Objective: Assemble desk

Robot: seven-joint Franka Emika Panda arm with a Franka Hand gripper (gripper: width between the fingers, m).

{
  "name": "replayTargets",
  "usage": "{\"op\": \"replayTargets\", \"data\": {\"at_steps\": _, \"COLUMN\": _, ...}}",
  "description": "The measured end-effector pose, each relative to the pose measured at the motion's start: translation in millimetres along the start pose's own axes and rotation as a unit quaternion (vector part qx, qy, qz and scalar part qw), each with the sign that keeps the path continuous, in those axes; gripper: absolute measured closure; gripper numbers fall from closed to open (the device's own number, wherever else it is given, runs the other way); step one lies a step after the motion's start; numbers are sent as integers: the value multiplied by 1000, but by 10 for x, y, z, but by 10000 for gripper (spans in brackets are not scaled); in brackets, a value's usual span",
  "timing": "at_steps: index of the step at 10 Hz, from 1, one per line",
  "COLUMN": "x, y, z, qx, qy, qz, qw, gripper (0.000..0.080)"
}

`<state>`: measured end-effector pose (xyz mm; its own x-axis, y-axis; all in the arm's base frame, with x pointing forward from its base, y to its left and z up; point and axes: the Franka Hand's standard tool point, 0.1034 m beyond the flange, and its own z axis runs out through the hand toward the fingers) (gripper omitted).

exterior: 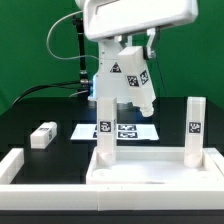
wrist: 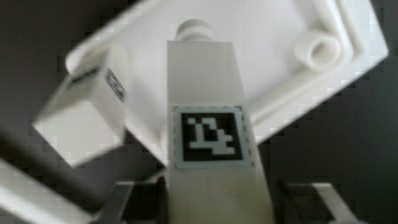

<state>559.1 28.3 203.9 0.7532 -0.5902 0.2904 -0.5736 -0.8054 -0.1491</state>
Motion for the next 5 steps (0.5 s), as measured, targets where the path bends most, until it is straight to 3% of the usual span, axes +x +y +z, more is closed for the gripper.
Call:
{"op": "replayTargets", "data": {"at_steps": 2, "x": 14, "y": -415, "z": 26, "qx": 13, "qy": 46, "qz": -15, "qw": 999, "gripper": 512}}
{"op": "replayTargets", "data": {"at_steps": 3, "x": -52, "y": -654, "z": 52, "qx": 23, "qy": 66, "qz": -24, "qw": 997, "gripper": 512}}
{"op": "replayTargets", "data": {"at_steps": 4, "x": -219, "y": -883, "z": 111, "qx": 36, "qy": 78, "qz": -39, "qw": 996, "gripper": 512}}
{"op": "replayTargets", "data": {"at_steps": 5, "x": -293, "y": -884, "z": 108, "qx": 31, "qy": 72, "qz": -34, "qw": 996, "gripper": 512}}
